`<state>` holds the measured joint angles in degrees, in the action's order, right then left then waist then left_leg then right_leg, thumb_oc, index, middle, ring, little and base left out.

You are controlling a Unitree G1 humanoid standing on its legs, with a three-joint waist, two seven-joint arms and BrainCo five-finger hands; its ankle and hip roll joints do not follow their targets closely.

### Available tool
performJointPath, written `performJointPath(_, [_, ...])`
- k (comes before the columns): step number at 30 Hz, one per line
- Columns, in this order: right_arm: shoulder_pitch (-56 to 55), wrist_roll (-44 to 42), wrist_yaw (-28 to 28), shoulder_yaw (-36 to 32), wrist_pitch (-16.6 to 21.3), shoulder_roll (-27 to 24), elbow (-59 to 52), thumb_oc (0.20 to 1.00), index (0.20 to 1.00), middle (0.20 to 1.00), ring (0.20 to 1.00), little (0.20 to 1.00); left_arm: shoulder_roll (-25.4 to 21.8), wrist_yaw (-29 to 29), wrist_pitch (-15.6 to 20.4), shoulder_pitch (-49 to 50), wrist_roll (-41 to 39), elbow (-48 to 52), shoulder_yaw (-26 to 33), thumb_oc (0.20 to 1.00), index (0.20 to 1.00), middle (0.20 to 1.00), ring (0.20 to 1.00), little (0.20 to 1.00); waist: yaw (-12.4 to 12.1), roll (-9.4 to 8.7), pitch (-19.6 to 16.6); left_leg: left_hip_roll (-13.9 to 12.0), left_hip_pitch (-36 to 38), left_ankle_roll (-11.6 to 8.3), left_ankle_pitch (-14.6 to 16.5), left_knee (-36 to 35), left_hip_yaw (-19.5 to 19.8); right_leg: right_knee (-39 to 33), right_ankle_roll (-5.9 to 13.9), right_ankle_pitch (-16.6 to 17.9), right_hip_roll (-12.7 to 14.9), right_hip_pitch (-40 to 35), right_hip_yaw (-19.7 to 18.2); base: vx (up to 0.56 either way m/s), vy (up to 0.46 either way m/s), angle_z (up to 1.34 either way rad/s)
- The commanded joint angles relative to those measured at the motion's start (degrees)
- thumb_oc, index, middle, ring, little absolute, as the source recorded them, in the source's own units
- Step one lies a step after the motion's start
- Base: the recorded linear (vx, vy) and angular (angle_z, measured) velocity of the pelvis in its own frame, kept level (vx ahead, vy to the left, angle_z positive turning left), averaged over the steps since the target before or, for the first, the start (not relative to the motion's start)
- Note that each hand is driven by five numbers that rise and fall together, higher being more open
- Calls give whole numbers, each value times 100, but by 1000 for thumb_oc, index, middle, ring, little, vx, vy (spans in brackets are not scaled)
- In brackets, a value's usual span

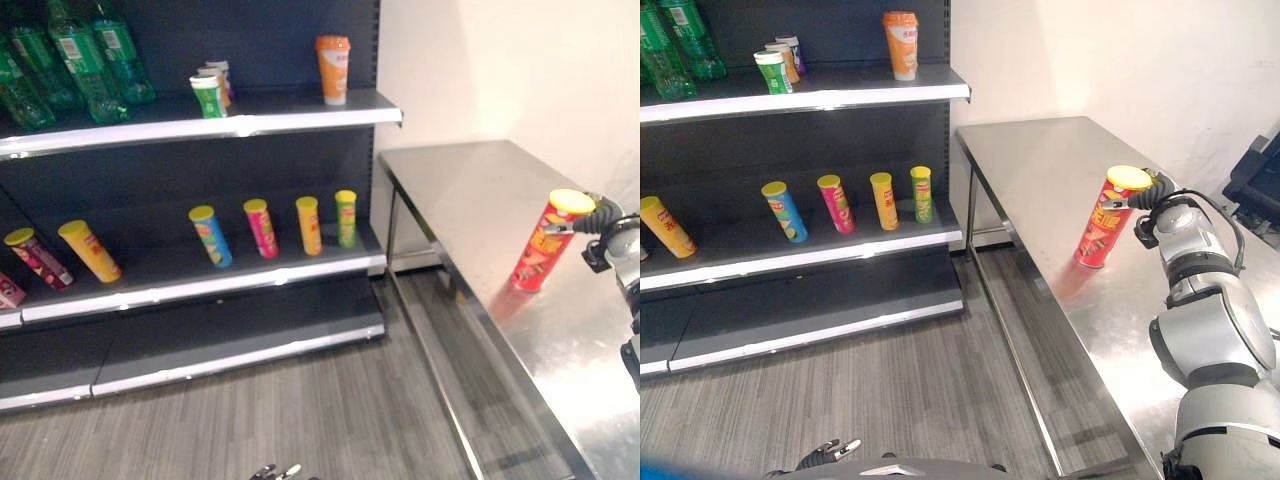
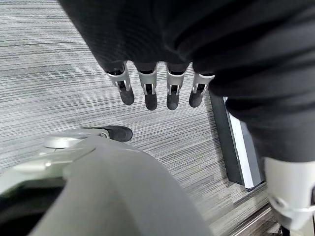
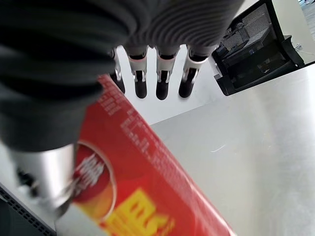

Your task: Put the goods on the table back onto the shelves and tidy them up.

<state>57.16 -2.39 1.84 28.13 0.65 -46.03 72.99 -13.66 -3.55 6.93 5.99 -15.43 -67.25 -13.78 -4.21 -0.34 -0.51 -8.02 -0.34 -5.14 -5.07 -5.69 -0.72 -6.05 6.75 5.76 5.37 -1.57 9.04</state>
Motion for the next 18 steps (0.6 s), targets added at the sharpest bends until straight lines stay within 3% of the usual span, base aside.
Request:
performJointPath(1, [923,134,-16,464,78,-26,416,200,200,200,200,200,-174,2,73,-537,17,-95,-210,1000,1000,1000,1000,1000,-188,-356,376,59,419,-171,652,69,-184,105,175,-260,258,-92,154,-1,2,6])
performJointPath(12, [852,93,-336,369,161,-294,-269,200,200,200,200,200,-142,125,61,-498,-23,-172,11,1000,1000,1000,1000,1000,-119,-382,405,57,429,-175,658,69,-196,105,176,-256,263,-101,174,1,2,1])
performJointPath(15, [374,79,-773,-76,242,-584,-1921,200,200,200,200,200,-61,265,41,-458,-14,-221,253,1000,1000,1000,1000,1000,12,-386,426,40,443,-171,677,69,-269,105,185,-240,267,-68,122,-2,7,-1])
performJointPath(16, [370,80,-773,-80,241,-584,-1923,200,200,200,200,200,-62,265,41,-458,-14,-221,251,1000,1000,1000,1000,1000,10,-388,426,40,443,-171,677,69,-270,105,185,-240,267,-68,121,0,0,0])
performJointPath(18, [-255,118,-1061,-626,399,-690,-3229,200,200,200,200,200,8,326,7,-425,69,-196,428,1000,1000,1000,1000,1000,87,-354,442,40,454,-173,701,69,-315,105,186,-267,261,-69,93,4,12,-4])
